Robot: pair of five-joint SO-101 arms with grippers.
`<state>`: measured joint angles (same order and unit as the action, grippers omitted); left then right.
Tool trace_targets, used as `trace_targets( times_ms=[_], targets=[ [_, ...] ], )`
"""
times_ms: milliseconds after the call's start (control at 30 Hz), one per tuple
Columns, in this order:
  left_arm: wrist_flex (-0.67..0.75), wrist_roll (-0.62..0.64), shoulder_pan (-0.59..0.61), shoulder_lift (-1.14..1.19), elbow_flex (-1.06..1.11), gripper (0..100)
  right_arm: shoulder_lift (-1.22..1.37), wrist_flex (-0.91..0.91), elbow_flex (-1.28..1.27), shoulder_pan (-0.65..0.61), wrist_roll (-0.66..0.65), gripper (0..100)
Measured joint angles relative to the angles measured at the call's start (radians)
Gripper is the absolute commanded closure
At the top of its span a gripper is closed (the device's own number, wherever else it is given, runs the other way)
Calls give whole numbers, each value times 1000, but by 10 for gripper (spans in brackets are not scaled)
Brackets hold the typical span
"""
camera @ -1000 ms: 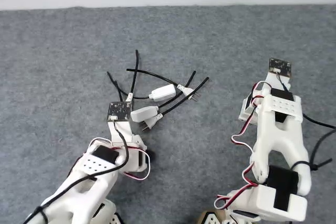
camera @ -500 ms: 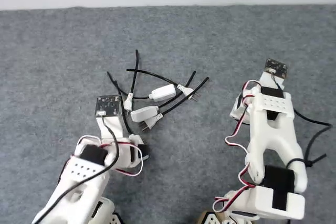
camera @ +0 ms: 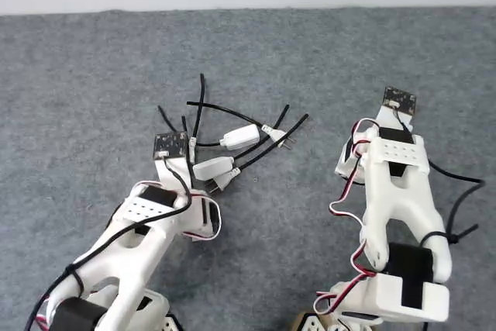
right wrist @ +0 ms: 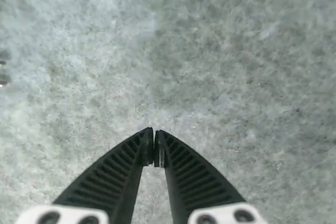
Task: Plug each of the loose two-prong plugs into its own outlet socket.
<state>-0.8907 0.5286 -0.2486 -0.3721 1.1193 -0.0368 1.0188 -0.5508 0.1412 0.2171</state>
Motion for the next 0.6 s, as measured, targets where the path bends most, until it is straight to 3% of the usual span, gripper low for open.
trace_targets(
  times_ms=[600],
  targets=[
    [12, 3, -109, -115, 92, 979, 2, 0, 0, 0, -54, 991]
  ],
)
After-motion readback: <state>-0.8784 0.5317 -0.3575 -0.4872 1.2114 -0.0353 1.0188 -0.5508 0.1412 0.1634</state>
